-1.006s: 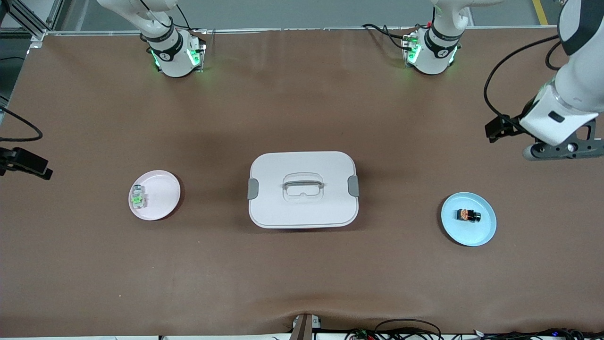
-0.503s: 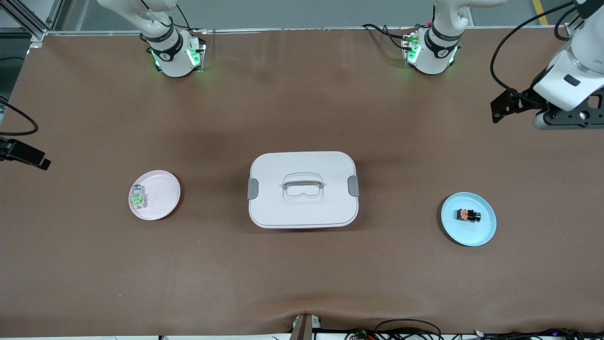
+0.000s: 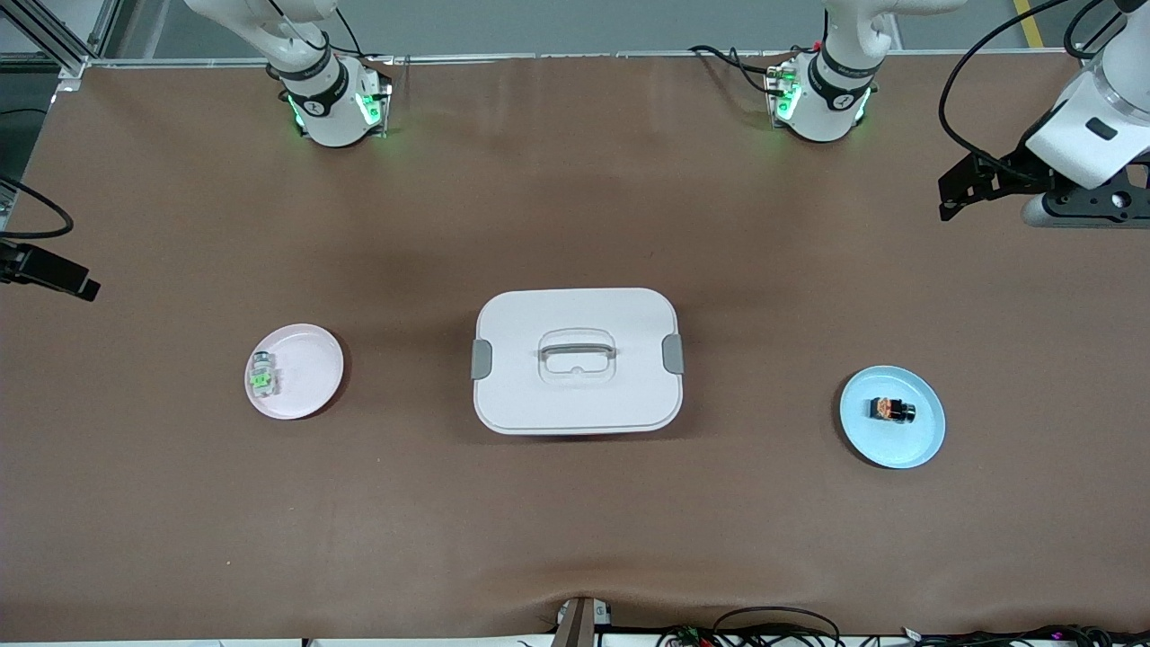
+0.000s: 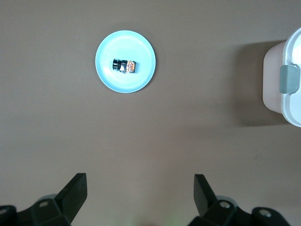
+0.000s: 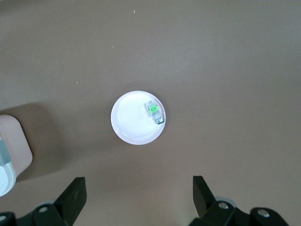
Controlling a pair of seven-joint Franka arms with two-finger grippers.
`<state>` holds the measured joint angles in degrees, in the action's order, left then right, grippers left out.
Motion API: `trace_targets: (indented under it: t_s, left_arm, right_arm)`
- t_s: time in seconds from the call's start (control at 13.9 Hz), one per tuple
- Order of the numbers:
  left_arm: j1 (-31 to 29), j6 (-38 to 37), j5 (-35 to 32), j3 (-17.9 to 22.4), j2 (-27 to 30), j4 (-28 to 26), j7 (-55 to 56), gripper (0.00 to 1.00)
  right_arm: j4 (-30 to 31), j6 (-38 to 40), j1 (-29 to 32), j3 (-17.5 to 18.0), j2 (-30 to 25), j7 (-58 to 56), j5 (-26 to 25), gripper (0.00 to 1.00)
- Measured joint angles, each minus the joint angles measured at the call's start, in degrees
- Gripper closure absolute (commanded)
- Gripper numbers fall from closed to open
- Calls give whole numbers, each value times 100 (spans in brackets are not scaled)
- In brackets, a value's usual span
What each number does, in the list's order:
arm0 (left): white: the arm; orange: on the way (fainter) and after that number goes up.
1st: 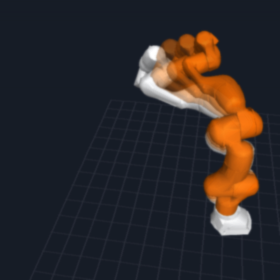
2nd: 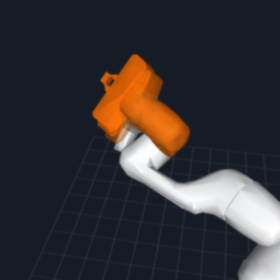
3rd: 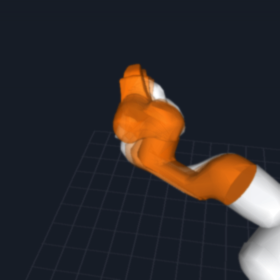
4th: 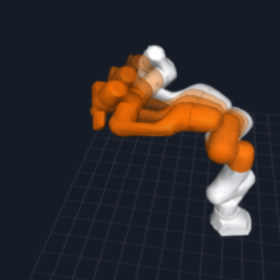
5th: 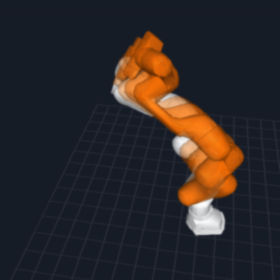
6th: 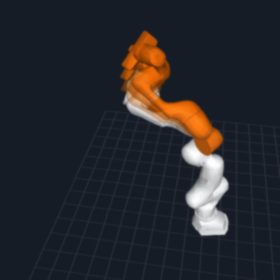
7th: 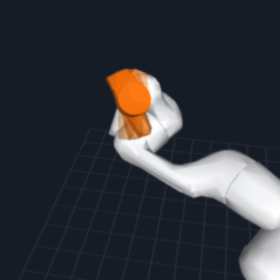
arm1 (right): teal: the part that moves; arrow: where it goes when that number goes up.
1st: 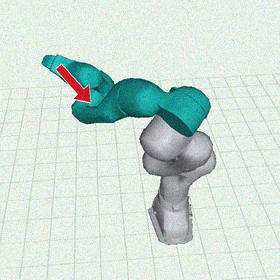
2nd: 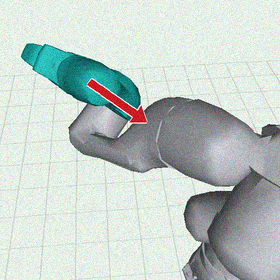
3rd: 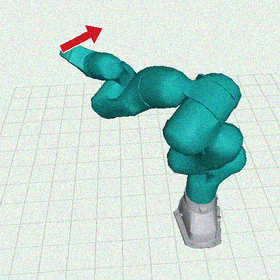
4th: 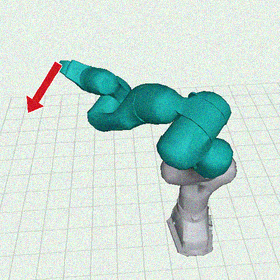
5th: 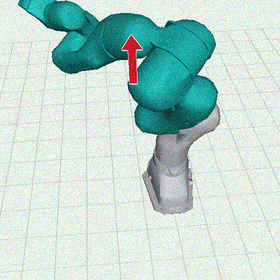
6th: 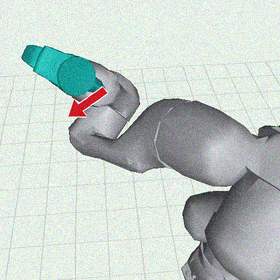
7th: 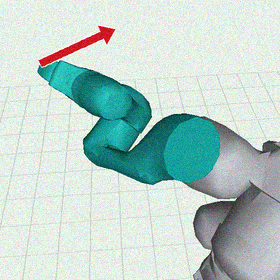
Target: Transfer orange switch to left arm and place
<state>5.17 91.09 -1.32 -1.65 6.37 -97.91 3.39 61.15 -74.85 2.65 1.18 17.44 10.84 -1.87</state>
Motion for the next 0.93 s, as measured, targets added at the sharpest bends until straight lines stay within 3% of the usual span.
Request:
trace_targets:
  t_s: [0.93]
  left_arm:
    - [-285, -261, 0, 32, 3, 296, -122, 0]
  right_arm:
    - [269, 397, 29, -13, -165, -5, 240, 0]
